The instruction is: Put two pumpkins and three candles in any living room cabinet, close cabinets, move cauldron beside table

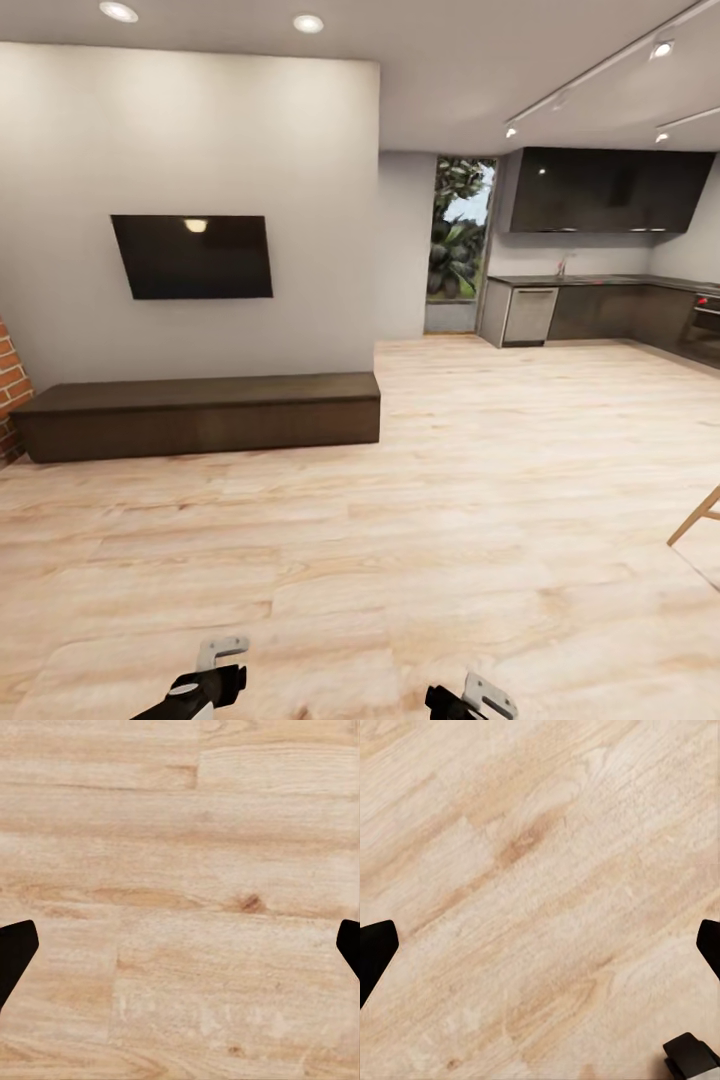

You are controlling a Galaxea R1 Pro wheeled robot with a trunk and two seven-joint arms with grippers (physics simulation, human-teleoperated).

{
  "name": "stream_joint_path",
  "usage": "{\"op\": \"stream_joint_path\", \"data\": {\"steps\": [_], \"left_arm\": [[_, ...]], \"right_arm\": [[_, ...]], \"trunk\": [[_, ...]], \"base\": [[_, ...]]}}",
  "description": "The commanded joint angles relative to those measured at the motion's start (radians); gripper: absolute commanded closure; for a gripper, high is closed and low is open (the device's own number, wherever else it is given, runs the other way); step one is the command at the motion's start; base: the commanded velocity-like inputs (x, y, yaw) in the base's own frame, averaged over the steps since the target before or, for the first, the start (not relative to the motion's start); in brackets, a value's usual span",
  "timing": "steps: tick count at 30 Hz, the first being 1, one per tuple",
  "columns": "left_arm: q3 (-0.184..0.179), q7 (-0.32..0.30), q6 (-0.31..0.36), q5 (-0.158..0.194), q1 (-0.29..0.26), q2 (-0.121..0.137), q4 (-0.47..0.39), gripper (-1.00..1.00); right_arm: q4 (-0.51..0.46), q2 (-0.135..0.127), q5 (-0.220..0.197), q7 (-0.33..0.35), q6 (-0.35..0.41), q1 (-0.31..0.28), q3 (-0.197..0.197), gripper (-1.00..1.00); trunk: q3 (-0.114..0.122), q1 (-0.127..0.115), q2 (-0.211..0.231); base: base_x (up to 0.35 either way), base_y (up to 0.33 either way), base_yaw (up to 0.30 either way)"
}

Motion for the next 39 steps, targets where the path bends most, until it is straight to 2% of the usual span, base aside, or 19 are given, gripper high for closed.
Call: {"op": "stream_joint_path", "data": {"steps": [1,18,39], "left_arm": [[-0.009,0.004,-0.001,0.007,0.001,0.0,-0.001,-1.0],[-0.01,0.004,-0.002,0.007,0.004,-0.001,-0.001,-1.0],[-0.01,0.004,-0.011,0.007,0.005,-0.001,-0.001,-1.0]], "right_arm": [[0.0,0.0,-0.011,-0.004,-0.006,-0.001,0.008,-1.0],[0.0,-0.002,-0.011,-0.004,-0.006,0.0,0.008,-1.0],[0.0,-0.002,-0.011,-0.004,-0.012,0.0,0.008,-1.0]], "trunk": [[-0.001,0.0,-0.001],[-0.016,0.0,-0.001],[-0.017,0.0,-0.001]], "base": [[0.278,0.0,0.0],[0.264,0.0,0.0],[0.244,0.0,0.0]]}}
